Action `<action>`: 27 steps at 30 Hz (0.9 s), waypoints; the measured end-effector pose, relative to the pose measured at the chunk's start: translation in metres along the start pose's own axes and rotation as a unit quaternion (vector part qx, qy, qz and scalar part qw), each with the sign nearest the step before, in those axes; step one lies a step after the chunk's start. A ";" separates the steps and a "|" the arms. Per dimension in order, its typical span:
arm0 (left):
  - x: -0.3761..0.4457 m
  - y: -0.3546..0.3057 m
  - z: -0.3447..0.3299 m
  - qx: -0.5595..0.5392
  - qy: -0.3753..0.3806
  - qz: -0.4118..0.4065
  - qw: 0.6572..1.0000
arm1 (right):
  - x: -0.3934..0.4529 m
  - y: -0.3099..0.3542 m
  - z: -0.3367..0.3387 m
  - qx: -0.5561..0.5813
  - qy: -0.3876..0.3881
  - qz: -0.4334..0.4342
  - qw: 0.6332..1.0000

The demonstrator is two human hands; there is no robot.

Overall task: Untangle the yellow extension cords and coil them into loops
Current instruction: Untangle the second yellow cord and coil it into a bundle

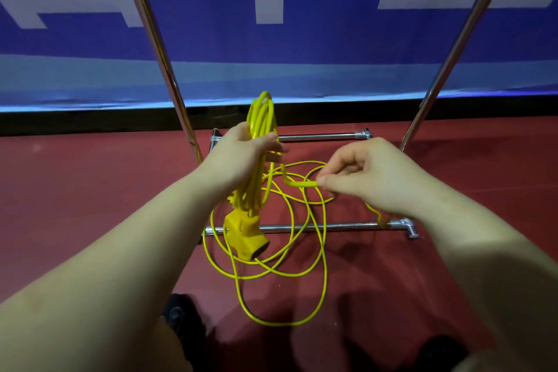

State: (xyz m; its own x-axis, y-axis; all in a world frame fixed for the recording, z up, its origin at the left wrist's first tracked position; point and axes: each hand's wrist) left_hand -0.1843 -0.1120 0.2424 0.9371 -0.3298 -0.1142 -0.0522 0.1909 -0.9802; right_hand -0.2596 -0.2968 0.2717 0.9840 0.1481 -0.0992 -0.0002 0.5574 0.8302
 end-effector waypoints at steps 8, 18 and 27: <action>-0.018 -0.006 -0.032 -0.052 0.183 0.008 0.982 | 0.005 -0.003 0.007 0.127 -0.090 0.040 0.987; -0.008 -0.012 -0.024 -0.230 0.123 0.044 0.964 | 0.011 -0.026 0.018 0.081 -0.139 0.010 0.987; -0.017 -0.012 -0.014 -0.135 0.274 0.079 0.949 | 0.008 -0.014 0.031 0.061 -0.128 0.089 0.986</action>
State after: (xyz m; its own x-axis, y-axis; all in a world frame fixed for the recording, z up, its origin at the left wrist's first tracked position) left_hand -0.2043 -0.1213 0.2544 0.5940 -0.7622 -0.2572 -0.3334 0.0578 -0.9410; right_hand -0.2466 -0.3288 0.2763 0.9828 0.0147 0.1838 -0.1717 0.4366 0.8831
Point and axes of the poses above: each hand's wrist, its own x-axis towards the middle knuckle, its own z-axis out of the back of the hand, y = z × x, and after that the axes turned 3 degrees about y, right-handed
